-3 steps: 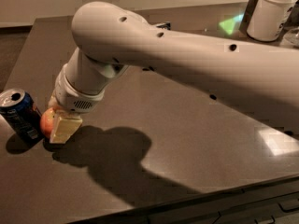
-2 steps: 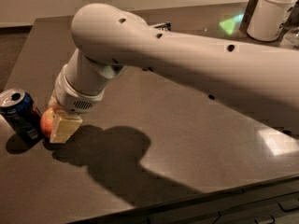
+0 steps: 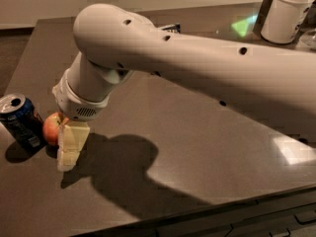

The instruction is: Move apple near pepsi can

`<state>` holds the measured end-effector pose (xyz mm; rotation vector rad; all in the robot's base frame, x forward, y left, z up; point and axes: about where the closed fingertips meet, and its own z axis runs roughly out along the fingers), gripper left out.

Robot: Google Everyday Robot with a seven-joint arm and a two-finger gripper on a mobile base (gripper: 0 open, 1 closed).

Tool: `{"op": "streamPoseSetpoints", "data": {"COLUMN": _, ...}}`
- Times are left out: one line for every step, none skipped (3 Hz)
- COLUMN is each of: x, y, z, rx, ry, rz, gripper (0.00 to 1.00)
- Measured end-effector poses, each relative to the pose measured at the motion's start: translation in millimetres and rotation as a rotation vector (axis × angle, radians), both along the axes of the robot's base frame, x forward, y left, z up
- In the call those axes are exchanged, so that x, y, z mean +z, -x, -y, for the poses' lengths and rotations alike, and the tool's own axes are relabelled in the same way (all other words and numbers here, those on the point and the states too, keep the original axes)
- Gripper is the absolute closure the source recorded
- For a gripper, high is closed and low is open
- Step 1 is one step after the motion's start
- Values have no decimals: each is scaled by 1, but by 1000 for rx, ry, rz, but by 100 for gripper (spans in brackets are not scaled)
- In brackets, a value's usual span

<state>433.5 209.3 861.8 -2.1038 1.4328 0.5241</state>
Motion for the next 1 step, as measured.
{"op": "streamPoseSetpoints", "data": {"x": 0, "y": 0, "z": 0, "rx": 0, "ry": 0, "rz": 0, "gripper": 0}}
